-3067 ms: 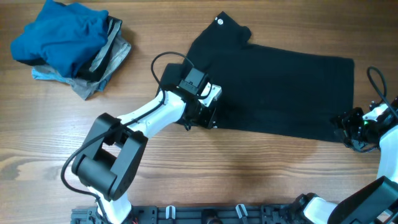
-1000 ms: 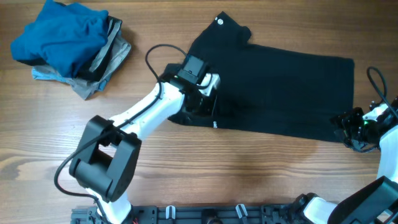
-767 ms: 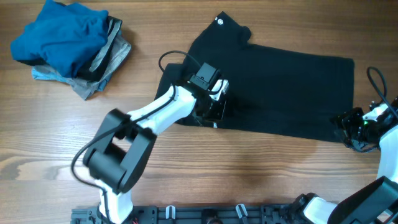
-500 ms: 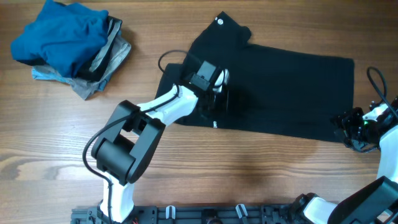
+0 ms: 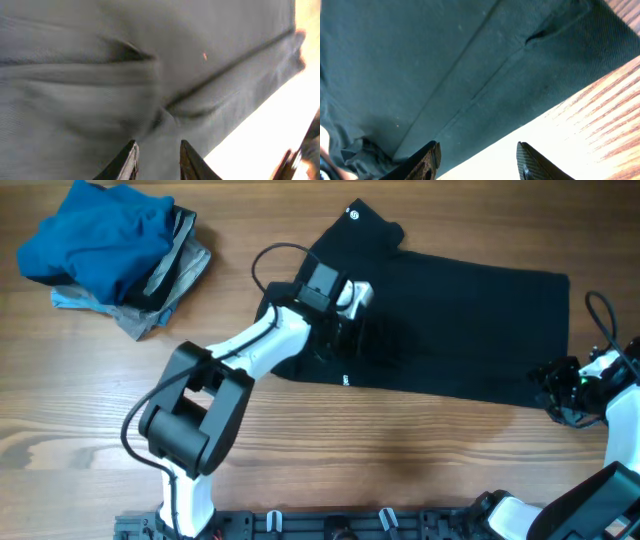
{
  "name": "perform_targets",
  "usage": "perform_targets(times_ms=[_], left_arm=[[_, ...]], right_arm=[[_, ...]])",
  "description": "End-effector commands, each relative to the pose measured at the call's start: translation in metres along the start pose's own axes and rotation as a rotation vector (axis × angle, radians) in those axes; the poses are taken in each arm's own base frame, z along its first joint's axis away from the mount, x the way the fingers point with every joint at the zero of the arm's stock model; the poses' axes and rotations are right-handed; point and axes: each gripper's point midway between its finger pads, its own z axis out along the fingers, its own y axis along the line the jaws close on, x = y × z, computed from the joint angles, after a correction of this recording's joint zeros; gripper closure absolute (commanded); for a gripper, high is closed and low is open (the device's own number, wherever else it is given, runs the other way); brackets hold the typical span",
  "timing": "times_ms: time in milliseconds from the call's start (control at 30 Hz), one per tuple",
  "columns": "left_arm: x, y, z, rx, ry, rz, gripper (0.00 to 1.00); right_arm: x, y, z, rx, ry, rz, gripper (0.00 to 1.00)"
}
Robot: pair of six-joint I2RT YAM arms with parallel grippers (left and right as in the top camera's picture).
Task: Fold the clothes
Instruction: 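Press and smooth the folded edge with the left gripper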
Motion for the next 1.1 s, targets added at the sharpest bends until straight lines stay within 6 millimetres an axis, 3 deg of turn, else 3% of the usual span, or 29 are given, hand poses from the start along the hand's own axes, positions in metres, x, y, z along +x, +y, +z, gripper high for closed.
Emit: perform_targets(times_ms=[0,133,233,367,500,600,767,933,1067], left_arm=[[-0.008,0.022,-0.011,-0.226,-0.047,0.113,0.81],[-0.018,0.05,-0.019,-0.349,-0.09,0.091,0.86],[-0.022,0.065,-0.026,-0.365,-0.1,0.059,0.87],[-0.024,0.079,-0.03,-0.377,-0.106,0.028,0.87],[-0.024,0.078,-0.03,-0.374,-0.105,0.029,0.86],[-0.024,0.077,-0.03,-0.373,-0.105,0.03,0.85],[-0.024,0.078,-0.029,-0.374,-0.103,0.029,0.84],[-0.022,0.078,-0.029,-0.375,-0.098,0.028,0.82],[-0.022,0.078,-0.029,-0.375,-0.097,0.027,0.8]], right_arm=[[-0.011,-0.012,0.003,0.066,-0.072,0.045,0.55],[-0.03,-0.029,0.0,0.161,-0.173,0.159,0.57],[-0.033,-0.032,0.005,0.172,-0.174,0.185,0.51],[-0.031,-0.042,0.025,0.201,-0.122,0.229,0.46],[-0.032,-0.052,0.048,0.216,-0.078,0.27,0.48],[-0.039,-0.048,0.06,0.177,-0.078,0.265,0.55],[-0.056,-0.033,0.062,0.097,-0.129,0.238,0.6],[-0.037,-0.035,0.063,0.104,-0.047,0.26,0.52],[-0.043,-0.026,0.063,0.056,-0.061,0.236,0.52]])
